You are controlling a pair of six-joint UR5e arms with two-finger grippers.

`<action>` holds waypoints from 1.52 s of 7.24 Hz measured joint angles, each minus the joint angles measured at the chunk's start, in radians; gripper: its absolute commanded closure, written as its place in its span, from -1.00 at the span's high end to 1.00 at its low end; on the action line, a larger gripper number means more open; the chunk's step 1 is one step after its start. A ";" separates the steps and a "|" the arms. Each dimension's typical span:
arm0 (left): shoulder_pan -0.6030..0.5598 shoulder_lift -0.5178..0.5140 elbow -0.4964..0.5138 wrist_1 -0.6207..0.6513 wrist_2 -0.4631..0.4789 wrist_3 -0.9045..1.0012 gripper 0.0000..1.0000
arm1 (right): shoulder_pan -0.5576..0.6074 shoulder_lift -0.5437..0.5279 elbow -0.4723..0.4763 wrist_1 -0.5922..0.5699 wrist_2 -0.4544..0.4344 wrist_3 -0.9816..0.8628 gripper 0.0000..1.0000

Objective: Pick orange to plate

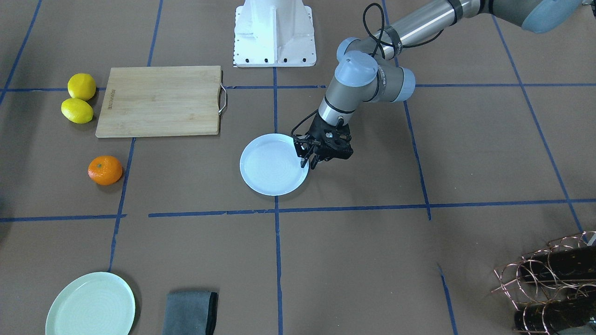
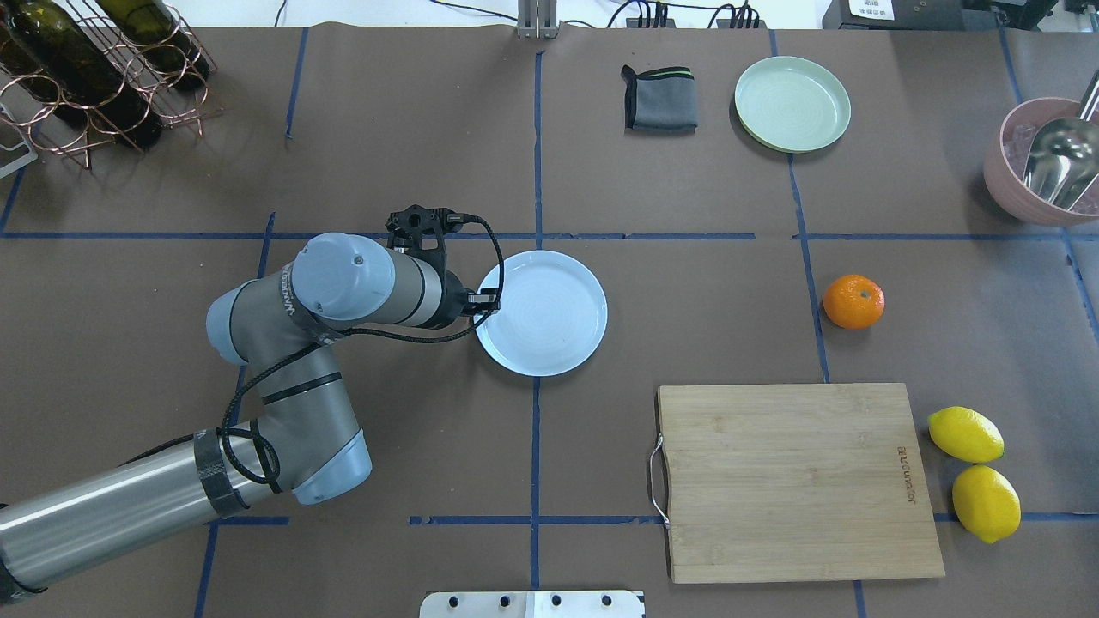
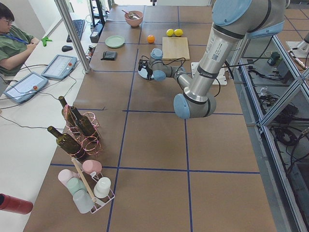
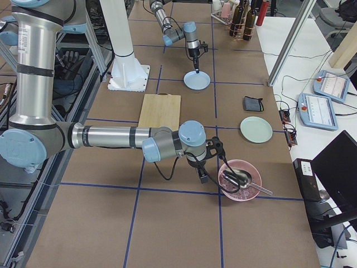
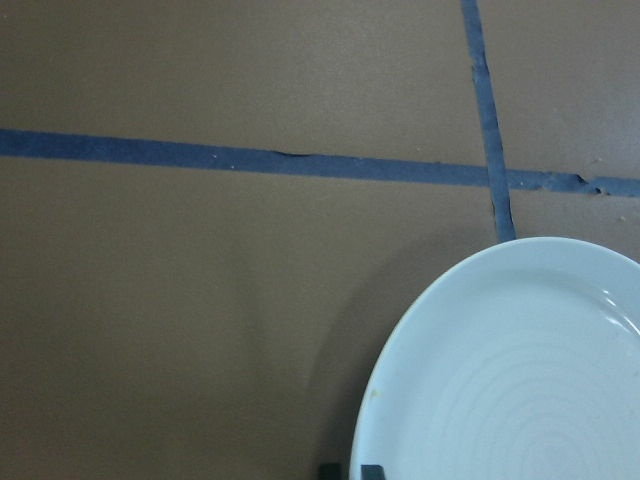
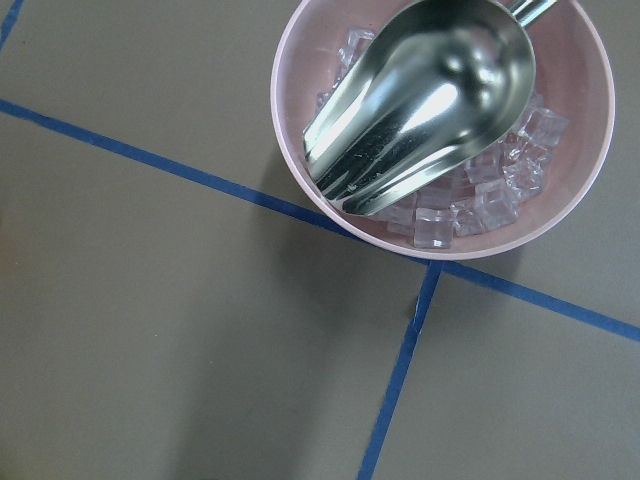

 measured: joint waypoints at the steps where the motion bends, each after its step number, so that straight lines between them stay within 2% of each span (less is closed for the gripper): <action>1: -0.019 0.005 -0.029 0.027 -0.016 0.031 1.00 | 0.000 0.003 0.002 0.001 0.001 -0.003 1.00; 2: -0.062 0.017 -0.090 0.107 -0.059 0.112 1.00 | -0.003 0.005 0.012 0.006 0.002 -0.007 1.00; 4: -0.208 0.091 -0.300 0.361 -0.160 0.388 1.00 | -0.029 0.024 0.029 0.016 0.001 0.005 1.00; 5: -0.331 0.160 -0.393 0.458 -0.227 0.572 1.00 | -0.056 0.046 0.036 0.013 0.003 0.029 1.00; 6: -0.458 0.239 -0.430 0.499 -0.321 0.743 1.00 | -0.084 0.057 0.048 0.012 0.002 0.063 1.00; 7: -0.600 0.332 -0.429 0.516 -0.429 0.927 1.00 | -0.112 0.064 0.062 0.011 0.000 0.096 1.00; 8: -0.726 0.412 -0.399 0.534 -0.495 1.104 1.00 | -0.133 0.075 0.074 0.010 -0.001 0.132 1.00; 11: -1.035 0.515 -0.227 0.660 -0.536 1.532 1.00 | -0.171 0.145 0.095 -0.041 -0.002 0.206 1.00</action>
